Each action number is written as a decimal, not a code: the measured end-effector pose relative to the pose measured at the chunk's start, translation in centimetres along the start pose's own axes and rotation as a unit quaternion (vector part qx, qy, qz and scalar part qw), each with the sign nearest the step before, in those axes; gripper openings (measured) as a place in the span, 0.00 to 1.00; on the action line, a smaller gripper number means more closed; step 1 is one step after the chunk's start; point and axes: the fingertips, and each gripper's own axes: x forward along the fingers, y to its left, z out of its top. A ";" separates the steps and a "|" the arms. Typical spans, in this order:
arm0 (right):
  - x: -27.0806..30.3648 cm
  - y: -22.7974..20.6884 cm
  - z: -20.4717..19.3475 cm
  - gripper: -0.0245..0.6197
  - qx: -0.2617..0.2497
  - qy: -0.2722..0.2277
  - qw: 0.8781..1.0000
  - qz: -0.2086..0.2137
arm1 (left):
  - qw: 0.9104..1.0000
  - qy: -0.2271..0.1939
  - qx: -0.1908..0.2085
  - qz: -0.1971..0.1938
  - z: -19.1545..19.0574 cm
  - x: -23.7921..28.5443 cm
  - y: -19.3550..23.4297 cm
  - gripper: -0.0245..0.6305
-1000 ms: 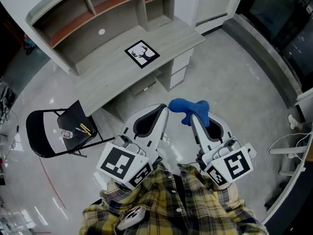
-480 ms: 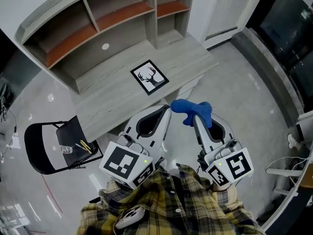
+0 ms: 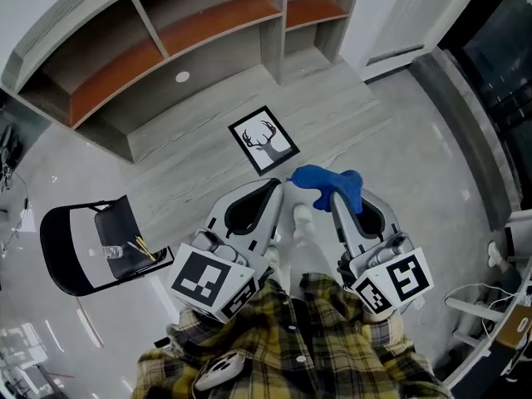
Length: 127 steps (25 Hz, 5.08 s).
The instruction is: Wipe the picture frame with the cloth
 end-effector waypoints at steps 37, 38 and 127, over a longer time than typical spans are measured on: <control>26.3 -7.8 1.0 0.10 -0.039 0.103 0.942 0.318 | 0.943 -0.021 -0.101 0.317 0.8 10.2 20.5 0.04; 26.7 -7.4 0.8 0.10 -0.038 0.106 0.940 0.321 | 0.941 -0.013 -0.108 0.320 0.0 10.1 20.8 0.04; 38.8 -3.0 -29.1 0.10 -0.229 0.425 0.828 0.286 | 0.834 0.239 -0.450 0.211 -32.5 11.0 20.8 0.16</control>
